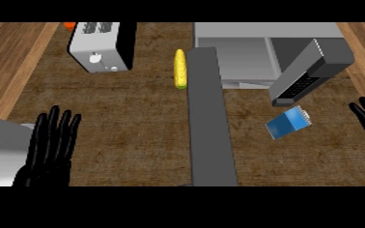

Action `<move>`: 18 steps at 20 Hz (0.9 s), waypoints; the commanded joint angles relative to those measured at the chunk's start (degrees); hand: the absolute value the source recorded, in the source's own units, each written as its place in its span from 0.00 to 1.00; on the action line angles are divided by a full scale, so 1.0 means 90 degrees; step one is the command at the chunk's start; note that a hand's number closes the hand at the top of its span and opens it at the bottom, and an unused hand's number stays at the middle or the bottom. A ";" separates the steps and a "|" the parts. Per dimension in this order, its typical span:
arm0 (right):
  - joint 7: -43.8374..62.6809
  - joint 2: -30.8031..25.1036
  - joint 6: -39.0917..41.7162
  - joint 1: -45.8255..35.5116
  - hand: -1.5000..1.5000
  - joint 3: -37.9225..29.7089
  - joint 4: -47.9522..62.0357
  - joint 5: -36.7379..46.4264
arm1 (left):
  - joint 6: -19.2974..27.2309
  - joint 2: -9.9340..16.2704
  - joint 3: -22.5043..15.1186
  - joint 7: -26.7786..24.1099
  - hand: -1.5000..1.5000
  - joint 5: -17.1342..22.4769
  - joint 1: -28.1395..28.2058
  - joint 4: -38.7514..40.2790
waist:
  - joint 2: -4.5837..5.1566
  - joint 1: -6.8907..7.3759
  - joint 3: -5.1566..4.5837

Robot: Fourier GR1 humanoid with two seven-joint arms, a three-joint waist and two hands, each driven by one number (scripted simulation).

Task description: Pick up the milk, place it into the microwave and close the microwave

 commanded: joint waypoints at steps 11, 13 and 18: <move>-0.1471 0.0618 0.0436 -0.0288 0.00 0.0072 0.2059 0.1384 | -0.0433 0.0068 0.0002 -0.0967 0.00 0.0177 0.0804 0.0363 | 0.0006 0.0012 0.0001; -0.1743 0.0859 0.0108 -0.0398 0.00 0.0237 0.2321 0.1909 | -0.0442 0.0115 -0.0024 -0.0879 0.00 0.0201 0.0763 0.0170 | 0.0008 0.0019 0.0002; -0.2388 0.0649 -0.0404 -0.1264 0.00 -0.0220 0.3903 0.2243 | -0.0576 0.0125 -0.0185 -0.1274 0.00 0.0065 0.1190 0.0300 | 0.0019 0.0067 0.0005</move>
